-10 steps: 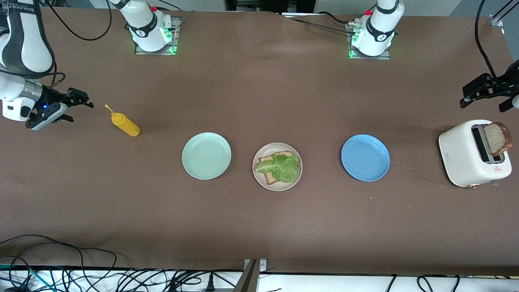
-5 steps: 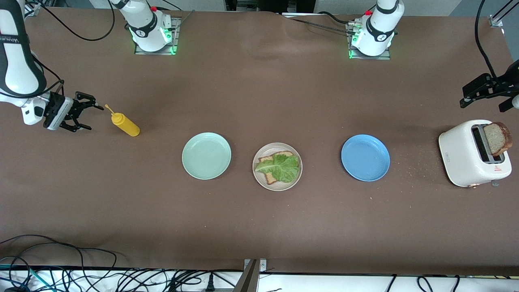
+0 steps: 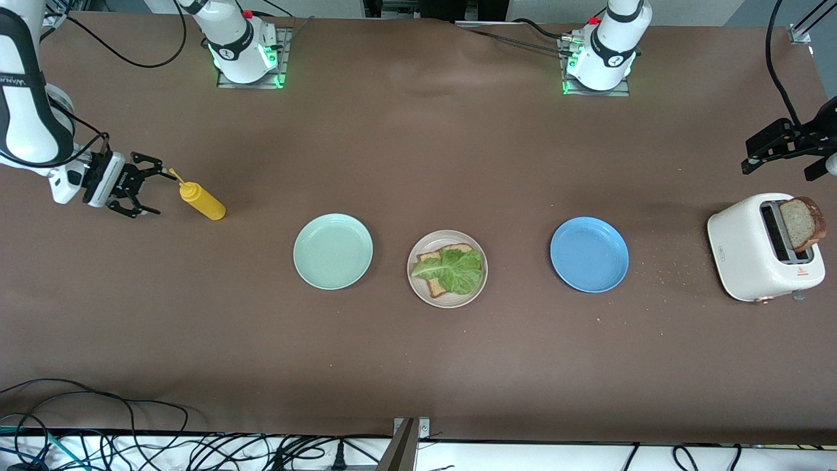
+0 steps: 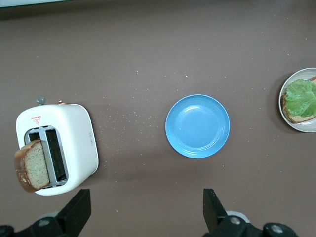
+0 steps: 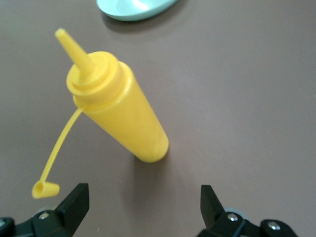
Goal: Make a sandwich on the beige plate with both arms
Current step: 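Grasp the yellow mustard bottle with the right gripper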
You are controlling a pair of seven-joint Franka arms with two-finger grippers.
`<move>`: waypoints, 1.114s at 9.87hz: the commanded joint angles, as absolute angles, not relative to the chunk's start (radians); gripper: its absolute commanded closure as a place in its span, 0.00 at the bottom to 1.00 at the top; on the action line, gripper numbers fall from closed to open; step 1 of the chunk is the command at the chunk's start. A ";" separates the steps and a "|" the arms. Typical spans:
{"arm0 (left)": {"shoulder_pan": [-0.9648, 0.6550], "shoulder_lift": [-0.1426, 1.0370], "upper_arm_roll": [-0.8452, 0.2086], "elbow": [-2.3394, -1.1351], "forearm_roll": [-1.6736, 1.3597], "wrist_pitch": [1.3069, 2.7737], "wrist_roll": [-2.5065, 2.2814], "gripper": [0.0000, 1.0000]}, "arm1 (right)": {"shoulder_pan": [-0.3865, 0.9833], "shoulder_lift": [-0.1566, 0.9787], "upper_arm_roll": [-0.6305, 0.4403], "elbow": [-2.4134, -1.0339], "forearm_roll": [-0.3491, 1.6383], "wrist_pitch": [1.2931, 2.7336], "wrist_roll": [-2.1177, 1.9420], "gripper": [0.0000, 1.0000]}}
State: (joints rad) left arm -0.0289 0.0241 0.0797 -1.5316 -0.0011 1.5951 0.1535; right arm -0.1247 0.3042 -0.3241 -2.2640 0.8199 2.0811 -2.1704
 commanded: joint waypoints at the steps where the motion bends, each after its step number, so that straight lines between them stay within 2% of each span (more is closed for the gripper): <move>1: -0.026 0.032 0.081 -1.506 -0.011 1.575 0.172 0.00 | -0.135 0.356 -0.325 -2.253 0.903 2.030 -2.345 0.00; 11: -0.026 0.032 0.081 -1.506 -0.011 1.575 0.170 0.00 | -0.121 0.417 -0.285 -2.221 0.982 1.965 -2.457 0.00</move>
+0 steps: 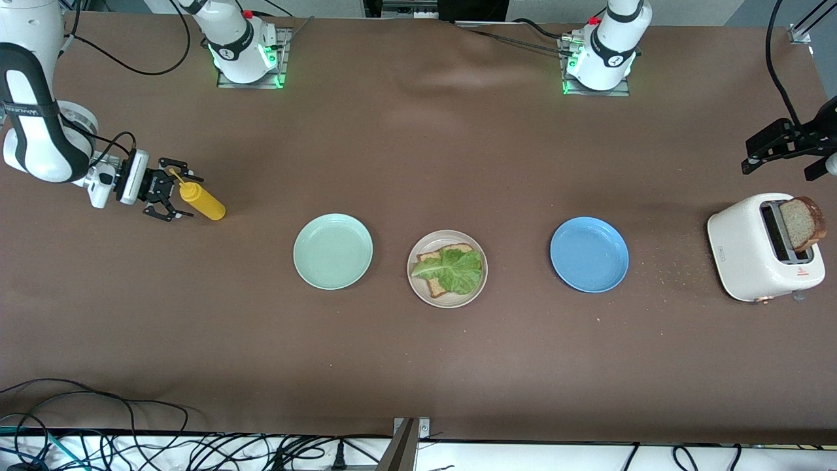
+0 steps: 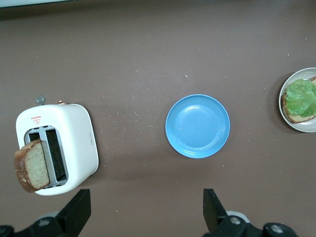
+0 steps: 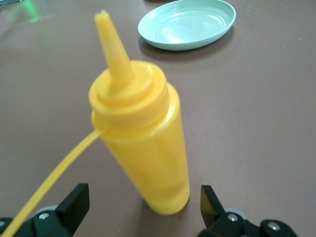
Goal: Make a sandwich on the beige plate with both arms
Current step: 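Grasp the yellow mustard bottle with the right gripper, then carry the mustard bottle with the right gripper over the sandwich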
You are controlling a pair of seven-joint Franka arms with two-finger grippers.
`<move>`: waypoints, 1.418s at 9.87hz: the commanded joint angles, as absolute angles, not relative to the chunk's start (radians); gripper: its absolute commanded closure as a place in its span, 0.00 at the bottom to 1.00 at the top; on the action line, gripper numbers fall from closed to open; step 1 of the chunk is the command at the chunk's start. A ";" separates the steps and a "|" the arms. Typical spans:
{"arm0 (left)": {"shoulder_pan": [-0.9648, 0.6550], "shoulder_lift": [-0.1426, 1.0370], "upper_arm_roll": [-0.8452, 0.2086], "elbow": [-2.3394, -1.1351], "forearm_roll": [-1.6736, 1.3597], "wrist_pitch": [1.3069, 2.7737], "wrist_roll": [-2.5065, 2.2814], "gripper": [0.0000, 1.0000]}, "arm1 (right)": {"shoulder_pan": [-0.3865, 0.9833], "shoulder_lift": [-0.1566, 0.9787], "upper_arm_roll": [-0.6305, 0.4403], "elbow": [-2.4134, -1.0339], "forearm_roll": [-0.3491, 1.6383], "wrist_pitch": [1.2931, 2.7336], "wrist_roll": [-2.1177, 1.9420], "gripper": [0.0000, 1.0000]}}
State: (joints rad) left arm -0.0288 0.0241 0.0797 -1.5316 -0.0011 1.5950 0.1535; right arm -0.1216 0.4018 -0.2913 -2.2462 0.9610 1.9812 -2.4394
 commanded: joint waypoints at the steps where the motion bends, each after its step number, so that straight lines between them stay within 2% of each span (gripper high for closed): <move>1: -0.026 0.032 0.081 -1.506 -0.011 1.575 0.172 0.00 | -0.117 0.419 -0.278 -2.220 0.986 1.965 -2.457 0.00; 2: -0.026 0.032 0.081 -1.506 -0.011 1.575 0.172 0.00 | -0.117 0.422 -0.259 -2.220 1.008 1.965 -2.457 0.01; 3: -0.026 0.032 0.081 -1.506 -0.011 1.575 0.172 0.00 | -0.117 0.432 -0.241 -2.198 1.012 1.965 -2.473 0.80; 4: -0.026 0.032 0.081 -1.506 -0.011 1.575 0.172 0.00 | -0.115 0.440 -0.218 -2.171 1.014 1.965 -2.474 1.00; 7: -0.026 0.032 0.081 -1.506 -0.011 1.575 0.172 0.00 | -0.046 0.439 -0.181 -2.117 1.012 2.003 -2.453 1.00; 9: -0.025 0.032 0.081 -1.506 -0.011 1.575 0.172 0.00 | 0.081 0.431 -0.186 -2.054 0.985 2.069 -2.371 1.00; 14: -0.026 0.032 0.081 -1.506 -0.011 1.575 0.172 0.00 | 0.358 0.431 -0.186 -1.915 0.720 2.244 -1.858 1.00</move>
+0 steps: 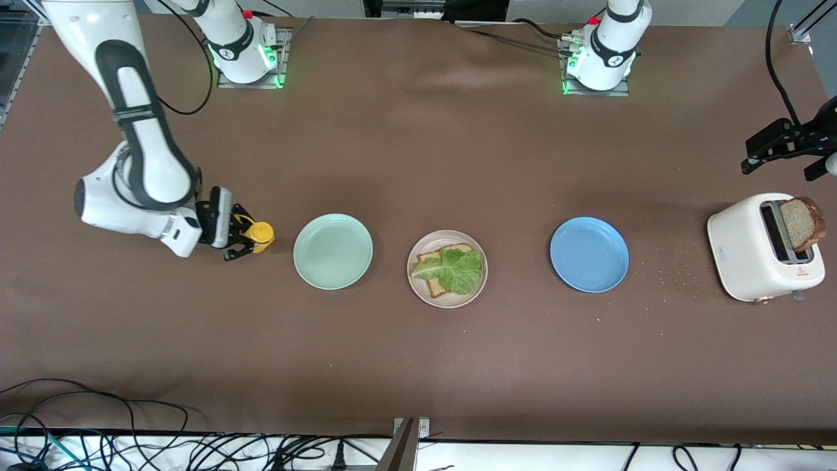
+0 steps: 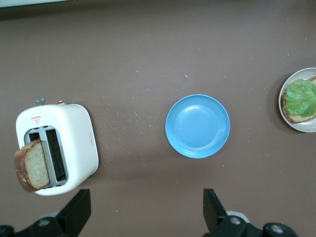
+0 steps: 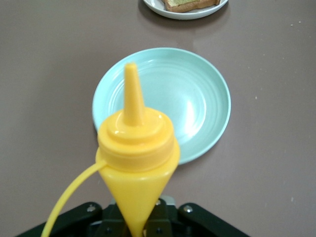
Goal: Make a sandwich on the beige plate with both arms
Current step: 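Carry the mustard bottle with the right gripper over the sandwich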
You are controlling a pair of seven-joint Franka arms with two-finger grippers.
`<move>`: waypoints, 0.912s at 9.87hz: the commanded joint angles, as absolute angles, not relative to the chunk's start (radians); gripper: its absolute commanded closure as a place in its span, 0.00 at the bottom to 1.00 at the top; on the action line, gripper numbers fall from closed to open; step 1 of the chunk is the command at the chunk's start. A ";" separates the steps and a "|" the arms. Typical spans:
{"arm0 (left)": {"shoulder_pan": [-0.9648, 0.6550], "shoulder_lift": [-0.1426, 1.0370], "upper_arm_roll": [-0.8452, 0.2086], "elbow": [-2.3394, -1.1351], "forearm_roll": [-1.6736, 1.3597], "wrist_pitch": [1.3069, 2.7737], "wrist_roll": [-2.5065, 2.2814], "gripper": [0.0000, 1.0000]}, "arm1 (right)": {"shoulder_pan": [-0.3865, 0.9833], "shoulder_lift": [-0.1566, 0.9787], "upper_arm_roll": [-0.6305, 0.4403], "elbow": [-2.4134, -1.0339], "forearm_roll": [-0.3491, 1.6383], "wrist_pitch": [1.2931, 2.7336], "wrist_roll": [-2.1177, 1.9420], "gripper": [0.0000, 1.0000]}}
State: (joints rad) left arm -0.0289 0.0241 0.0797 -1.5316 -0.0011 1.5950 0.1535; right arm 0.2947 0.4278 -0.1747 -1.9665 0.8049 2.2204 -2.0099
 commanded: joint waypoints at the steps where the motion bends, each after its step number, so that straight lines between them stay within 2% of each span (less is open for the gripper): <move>1: -0.026 0.032 0.081 -1.506 -0.011 1.575 0.172 0.00 | 0.415 0.436 -0.184 -1.876 0.610 2.256 -1.700 1.00; 4: -0.026 0.032 0.081 -1.506 -0.011 1.575 0.172 0.00 | 0.576 0.488 -0.183 -1.754 0.294 2.258 -1.245 1.00; 9: -0.026 0.032 0.081 -1.506 -0.009 1.575 0.172 0.00 | 0.768 0.736 -0.184 -1.485 -0.028 2.203 -0.678 1.00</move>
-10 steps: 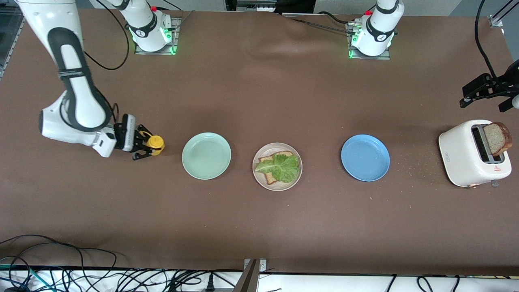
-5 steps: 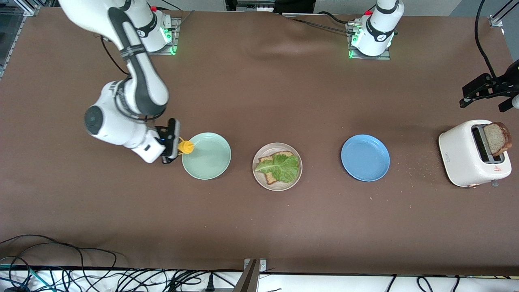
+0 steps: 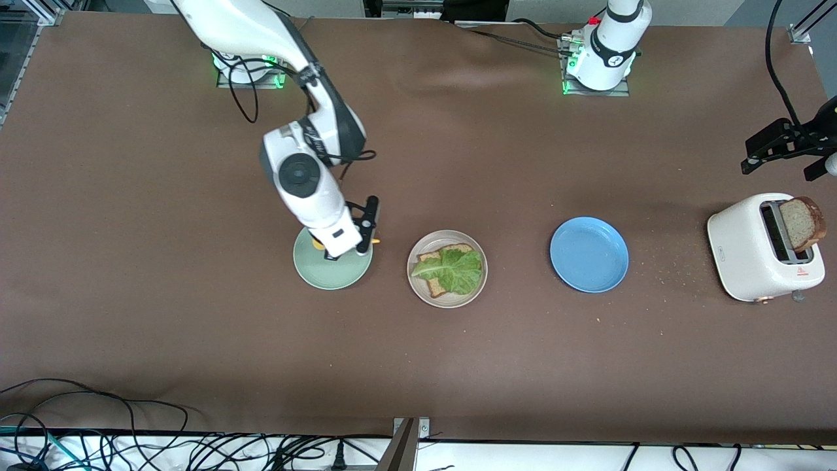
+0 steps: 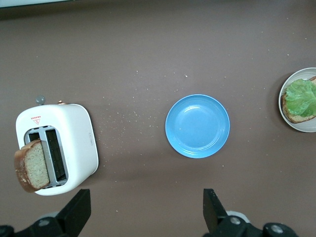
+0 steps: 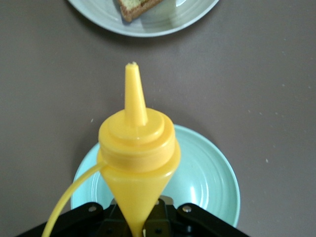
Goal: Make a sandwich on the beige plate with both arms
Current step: 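Carry the mustard bottle with the right gripper over the sandwich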
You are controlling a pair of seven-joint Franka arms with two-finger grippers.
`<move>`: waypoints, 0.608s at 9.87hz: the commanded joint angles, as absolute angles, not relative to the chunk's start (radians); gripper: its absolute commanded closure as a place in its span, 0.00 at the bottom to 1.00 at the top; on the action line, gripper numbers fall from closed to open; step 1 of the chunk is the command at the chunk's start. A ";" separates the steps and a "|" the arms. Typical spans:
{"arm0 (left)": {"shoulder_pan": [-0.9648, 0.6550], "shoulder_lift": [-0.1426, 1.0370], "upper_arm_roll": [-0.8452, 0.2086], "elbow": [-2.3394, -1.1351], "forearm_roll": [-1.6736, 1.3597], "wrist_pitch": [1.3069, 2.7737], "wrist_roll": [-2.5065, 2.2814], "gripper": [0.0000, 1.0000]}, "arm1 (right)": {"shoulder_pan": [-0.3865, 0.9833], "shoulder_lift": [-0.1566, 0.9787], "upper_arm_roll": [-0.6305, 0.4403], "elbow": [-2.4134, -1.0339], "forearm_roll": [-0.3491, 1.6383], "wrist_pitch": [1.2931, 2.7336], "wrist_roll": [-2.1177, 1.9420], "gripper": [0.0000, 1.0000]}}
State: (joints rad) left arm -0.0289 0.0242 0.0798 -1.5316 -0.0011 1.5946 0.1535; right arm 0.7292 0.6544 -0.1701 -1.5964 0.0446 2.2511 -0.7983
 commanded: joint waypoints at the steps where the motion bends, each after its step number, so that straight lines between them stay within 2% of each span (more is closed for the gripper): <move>1: -0.026 0.032 0.081 -1.506 -0.009 1.575 0.172 0.00 | 0.803 0.768 -0.184 -1.447 -0.094 2.168 -0.575 1.00; 4: -0.026 0.032 0.081 -1.506 -0.008 1.575 0.172 0.00 | 0.899 0.834 -0.186 -1.326 -0.291 1.958 -0.453 1.00; 6: -0.026 0.032 0.081 -1.506 -0.008 1.575 0.170 0.00 | 0.934 0.860 -0.187 -1.312 -0.346 1.925 -0.448 1.00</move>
